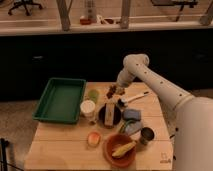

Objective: Place grapes in table surface

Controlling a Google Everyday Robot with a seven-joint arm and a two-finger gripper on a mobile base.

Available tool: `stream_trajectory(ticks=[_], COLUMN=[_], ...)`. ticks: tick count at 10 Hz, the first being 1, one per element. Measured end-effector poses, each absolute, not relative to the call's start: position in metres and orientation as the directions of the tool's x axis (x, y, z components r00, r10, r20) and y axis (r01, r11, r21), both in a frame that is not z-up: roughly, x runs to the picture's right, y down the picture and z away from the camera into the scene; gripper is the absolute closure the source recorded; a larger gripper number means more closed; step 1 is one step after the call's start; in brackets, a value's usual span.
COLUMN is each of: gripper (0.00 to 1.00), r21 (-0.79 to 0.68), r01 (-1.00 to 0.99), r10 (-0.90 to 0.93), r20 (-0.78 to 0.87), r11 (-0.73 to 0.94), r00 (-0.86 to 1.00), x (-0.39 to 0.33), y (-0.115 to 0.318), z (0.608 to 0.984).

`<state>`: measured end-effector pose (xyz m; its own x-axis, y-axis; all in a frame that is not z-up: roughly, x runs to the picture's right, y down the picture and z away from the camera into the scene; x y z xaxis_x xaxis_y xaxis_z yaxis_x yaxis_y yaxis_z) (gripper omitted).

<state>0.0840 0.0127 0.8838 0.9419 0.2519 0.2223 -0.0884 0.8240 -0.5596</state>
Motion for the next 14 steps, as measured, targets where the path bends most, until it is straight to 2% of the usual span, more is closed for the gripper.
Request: stream_trajectory(ticks=[1,5,6,7,8,14], gripper=[0.86,0.43,0.39,0.24,0.20,0.20], r21=[-0.561,-0.577,-0.579,-0.582,-0.584,-0.584], r01=[-0.084,-0.078,-0.078,-0.076,-0.076,-0.068], r10=[0.252,0.261,0.262,0.264,0.265,0.262], r20=[0.229,0.241,0.242,0.245,0.246,0.254], r11=[0.824,0.813,0.812,0.809,0.808,0.809], r00=[0.940,0.935,0.934,0.933,0.932,0.931], x=[0.082,0.078,0.078,0.078,0.078,0.081], y=[0.012,0.014,0.015,0.016,0.017,0.012], z=[0.886,0.896,0.896,0.898,0.898,0.897])
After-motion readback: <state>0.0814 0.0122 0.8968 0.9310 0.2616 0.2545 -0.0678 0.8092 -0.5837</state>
